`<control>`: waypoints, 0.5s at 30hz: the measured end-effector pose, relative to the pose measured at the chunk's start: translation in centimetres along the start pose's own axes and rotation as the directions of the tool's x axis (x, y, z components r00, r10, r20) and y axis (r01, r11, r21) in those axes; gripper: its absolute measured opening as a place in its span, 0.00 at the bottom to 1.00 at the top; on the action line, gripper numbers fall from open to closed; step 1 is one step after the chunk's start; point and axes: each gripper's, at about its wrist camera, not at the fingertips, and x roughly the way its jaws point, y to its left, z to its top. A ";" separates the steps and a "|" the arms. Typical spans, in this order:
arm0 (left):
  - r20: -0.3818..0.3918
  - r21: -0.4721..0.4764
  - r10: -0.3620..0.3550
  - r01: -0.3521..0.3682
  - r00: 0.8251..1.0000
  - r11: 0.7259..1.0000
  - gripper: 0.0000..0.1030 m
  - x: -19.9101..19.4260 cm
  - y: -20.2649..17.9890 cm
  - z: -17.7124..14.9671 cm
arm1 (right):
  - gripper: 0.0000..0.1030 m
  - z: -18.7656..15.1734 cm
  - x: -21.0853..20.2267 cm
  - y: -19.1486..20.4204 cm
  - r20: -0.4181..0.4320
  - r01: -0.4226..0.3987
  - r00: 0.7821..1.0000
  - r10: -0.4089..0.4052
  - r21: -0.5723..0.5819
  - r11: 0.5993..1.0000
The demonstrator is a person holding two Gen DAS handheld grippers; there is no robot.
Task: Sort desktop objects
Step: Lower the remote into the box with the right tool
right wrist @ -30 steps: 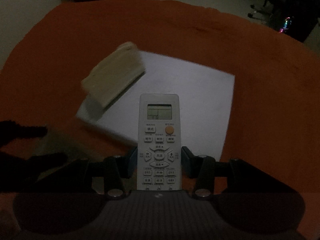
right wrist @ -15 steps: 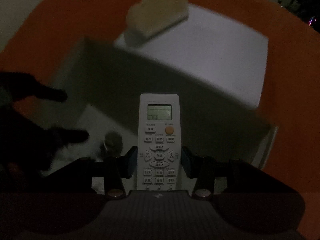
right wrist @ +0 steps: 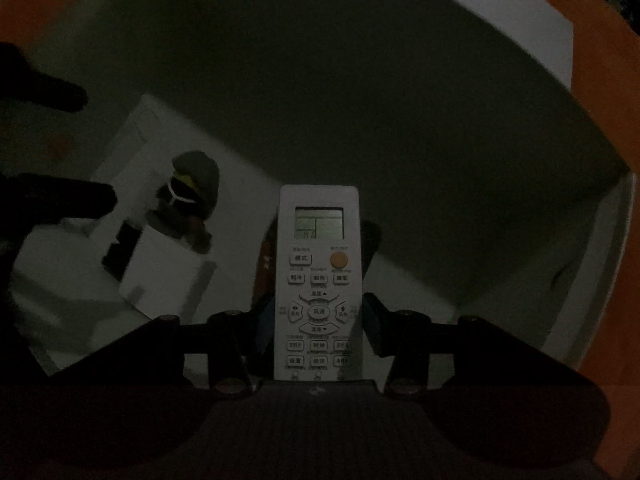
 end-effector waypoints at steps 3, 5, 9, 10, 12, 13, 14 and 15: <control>-0.017 0.002 -0.011 0.011 1.000 1.000 0.81 0.6 -0.2 0.0 | 0.47 -0.2 0.5 0.4 0.000 0.021 1.000 -0.021 -0.021 1.000; -0.026 0.002 -0.016 0.016 1.000 1.000 0.81 0.9 -0.3 0.0 | 0.47 -0.3 0.8 0.6 0.002 0.036 0.999 -0.036 -0.034 0.999; -0.032 0.005 -0.015 0.015 0.999 1.000 0.81 1.1 -0.4 0.0 | 0.48 -0.3 1.1 1.1 0.017 0.048 0.999 -0.047 -0.059 0.997; -0.031 0.003 -0.018 0.018 0.999 1.000 0.80 1.0 -0.4 0.1 | 0.48 -0.3 1.1 1.2 0.020 0.046 0.999 -0.045 -0.059 0.997; -0.027 -0.002 -0.020 0.020 0.999 1.000 0.80 0.8 -0.5 0.1 | 0.49 -0.2 1.1 1.3 0.022 0.046 0.999 -0.045 -0.059 0.997; -0.024 -0.004 -0.022 0.022 0.999 1.000 0.80 0.7 -0.5 0.2 | 0.49 -0.1 1.1 1.4 0.024 0.045 0.999 -0.044 -0.057 0.997; -0.021 -0.007 -0.025 0.025 0.999 1.000 0.80 0.6 -0.5 0.2 | 0.51 0.0 1.0 1.4 0.023 0.039 0.999 -0.038 -0.055 0.998; -0.017 -0.010 -0.029 0.029 0.999 1.000 0.80 0.5 -0.5 0.3 | 0.52 0.2 0.8 1.3 0.025 0.031 0.999 -0.030 -0.051 0.998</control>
